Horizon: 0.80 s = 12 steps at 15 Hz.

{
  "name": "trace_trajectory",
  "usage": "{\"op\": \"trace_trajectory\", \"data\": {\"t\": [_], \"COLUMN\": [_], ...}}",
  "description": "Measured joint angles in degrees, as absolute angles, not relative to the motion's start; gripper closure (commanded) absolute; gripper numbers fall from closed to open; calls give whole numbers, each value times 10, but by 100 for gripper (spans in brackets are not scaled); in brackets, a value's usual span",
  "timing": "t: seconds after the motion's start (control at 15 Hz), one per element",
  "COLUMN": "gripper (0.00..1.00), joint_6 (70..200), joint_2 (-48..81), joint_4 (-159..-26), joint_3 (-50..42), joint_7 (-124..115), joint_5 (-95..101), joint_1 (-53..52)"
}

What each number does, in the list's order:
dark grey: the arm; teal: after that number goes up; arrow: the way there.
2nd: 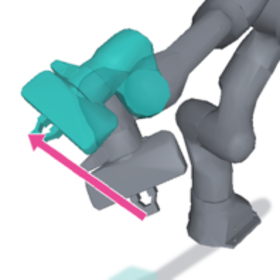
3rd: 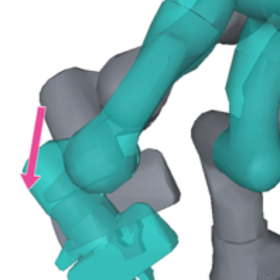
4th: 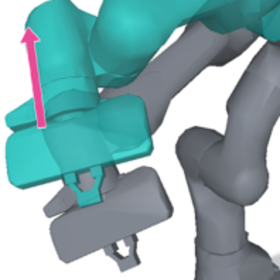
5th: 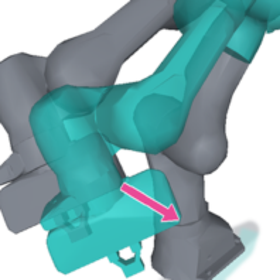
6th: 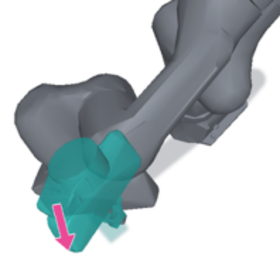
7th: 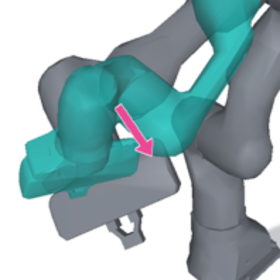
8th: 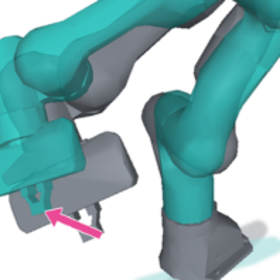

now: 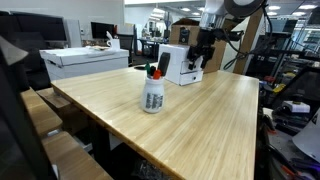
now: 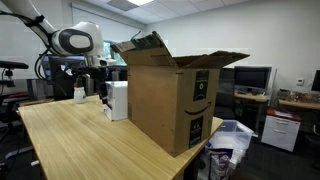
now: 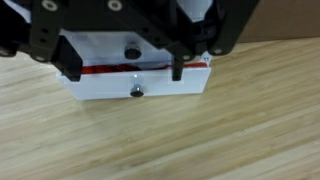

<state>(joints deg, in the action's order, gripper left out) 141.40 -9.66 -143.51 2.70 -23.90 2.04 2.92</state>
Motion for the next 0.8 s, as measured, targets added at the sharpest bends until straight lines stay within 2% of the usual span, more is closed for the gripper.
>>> {"op": "trace_trajectory", "data": {"t": [0.67,0.8], "gripper": [93,96], "joint_6": [1426,1427], "joint_2": [-92,-92], "joint_4": [-1435,-1435], "joint_3": [26,26], "joint_7": [-239,-239], "joint_5": [23,27], "joint_1": [29,29]}}
